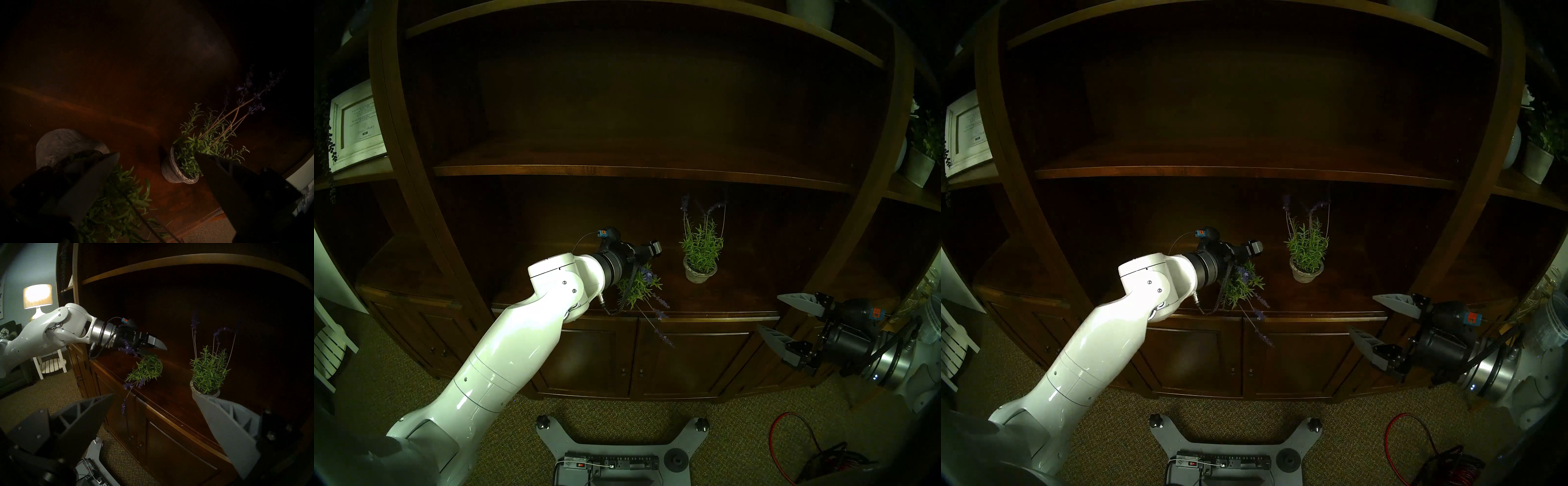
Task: Place the fake decorative plant upright
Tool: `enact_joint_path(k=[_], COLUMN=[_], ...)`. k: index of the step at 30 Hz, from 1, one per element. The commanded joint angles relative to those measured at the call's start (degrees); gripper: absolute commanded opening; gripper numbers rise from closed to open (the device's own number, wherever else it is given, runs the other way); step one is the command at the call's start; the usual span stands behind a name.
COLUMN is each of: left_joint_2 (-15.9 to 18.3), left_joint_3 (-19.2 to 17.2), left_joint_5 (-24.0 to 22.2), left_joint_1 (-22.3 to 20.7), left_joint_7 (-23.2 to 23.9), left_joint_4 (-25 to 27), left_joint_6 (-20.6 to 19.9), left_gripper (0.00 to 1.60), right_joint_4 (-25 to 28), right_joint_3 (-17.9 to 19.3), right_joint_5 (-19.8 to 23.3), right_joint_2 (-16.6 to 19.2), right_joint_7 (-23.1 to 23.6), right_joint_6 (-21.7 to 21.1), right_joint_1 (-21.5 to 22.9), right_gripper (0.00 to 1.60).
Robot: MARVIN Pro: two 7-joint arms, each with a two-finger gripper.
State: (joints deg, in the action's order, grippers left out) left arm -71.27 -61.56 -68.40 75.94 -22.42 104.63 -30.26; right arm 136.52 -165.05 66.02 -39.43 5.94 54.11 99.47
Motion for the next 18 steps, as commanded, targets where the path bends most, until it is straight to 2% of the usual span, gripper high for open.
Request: enact_joint_path(k=[1,18], left_joint_2=[0.4,3.66], left_joint_3=[-0.23,-2.36], left_joint_5=[1.65,2.71], left_joint_1=[-1.46,-1.17], left_joint_7=[0.59,0.31], left_joint_4=[3.4,8.43], left_joint_6=[1.05,-0.23], left_gripper=[1.6,1.6], right_joint_4=[-0.02,-0.16], right_joint_3=[0.05,0.05], right_joint_5=[0.18,0.44], right_joint_2=[-0.06,0.02], right_joint_7=[0.21,0.32], right_joint_6=[0.89,0.89], right_joint_1=[-0.16,-0.24], right_gripper=[1.6,1.6])
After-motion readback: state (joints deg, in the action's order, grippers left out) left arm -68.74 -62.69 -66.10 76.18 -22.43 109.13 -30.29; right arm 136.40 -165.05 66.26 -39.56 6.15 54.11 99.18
